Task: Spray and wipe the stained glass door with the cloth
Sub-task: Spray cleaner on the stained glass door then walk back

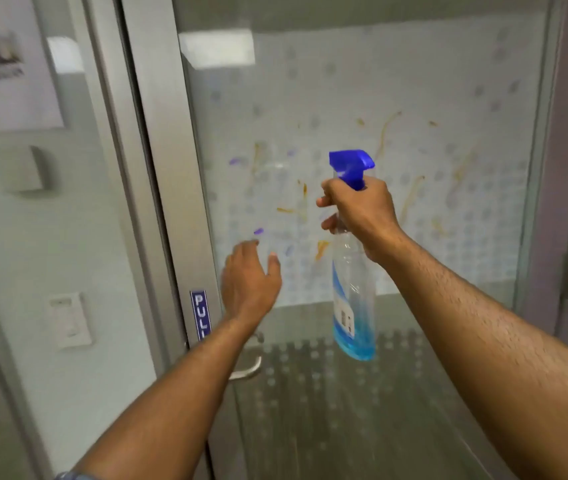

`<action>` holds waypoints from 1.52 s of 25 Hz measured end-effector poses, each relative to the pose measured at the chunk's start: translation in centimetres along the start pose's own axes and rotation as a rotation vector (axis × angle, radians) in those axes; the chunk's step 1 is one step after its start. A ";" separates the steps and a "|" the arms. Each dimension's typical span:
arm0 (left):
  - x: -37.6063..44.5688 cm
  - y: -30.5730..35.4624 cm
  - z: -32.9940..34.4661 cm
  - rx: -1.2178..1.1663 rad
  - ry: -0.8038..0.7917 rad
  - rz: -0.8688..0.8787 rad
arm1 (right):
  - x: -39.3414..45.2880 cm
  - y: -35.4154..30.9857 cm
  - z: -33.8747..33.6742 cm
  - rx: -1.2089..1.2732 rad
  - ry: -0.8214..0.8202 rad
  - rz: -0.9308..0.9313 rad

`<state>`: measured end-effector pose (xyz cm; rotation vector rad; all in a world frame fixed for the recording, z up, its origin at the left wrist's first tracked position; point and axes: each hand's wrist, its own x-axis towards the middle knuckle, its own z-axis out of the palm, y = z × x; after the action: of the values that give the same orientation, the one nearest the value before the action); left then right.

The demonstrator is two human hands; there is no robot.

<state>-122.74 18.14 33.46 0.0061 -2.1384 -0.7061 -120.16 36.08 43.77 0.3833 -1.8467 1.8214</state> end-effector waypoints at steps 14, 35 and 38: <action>17.8 -1.9 -3.4 0.599 -0.120 0.120 | 9.3 -3.2 1.4 -0.138 -0.012 -0.202; 17.4 -3.0 -2.2 0.549 -0.032 0.111 | 10.0 -3.3 5.1 -0.160 0.071 -0.138; 17.4 -2.8 -2.2 0.551 -0.033 0.104 | 9.5 -2.7 5.8 -0.210 0.100 -0.185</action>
<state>-132.72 10.40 45.91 0.1776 -2.2822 -0.0418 -127.46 31.66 51.37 0.3660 -1.8459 1.4821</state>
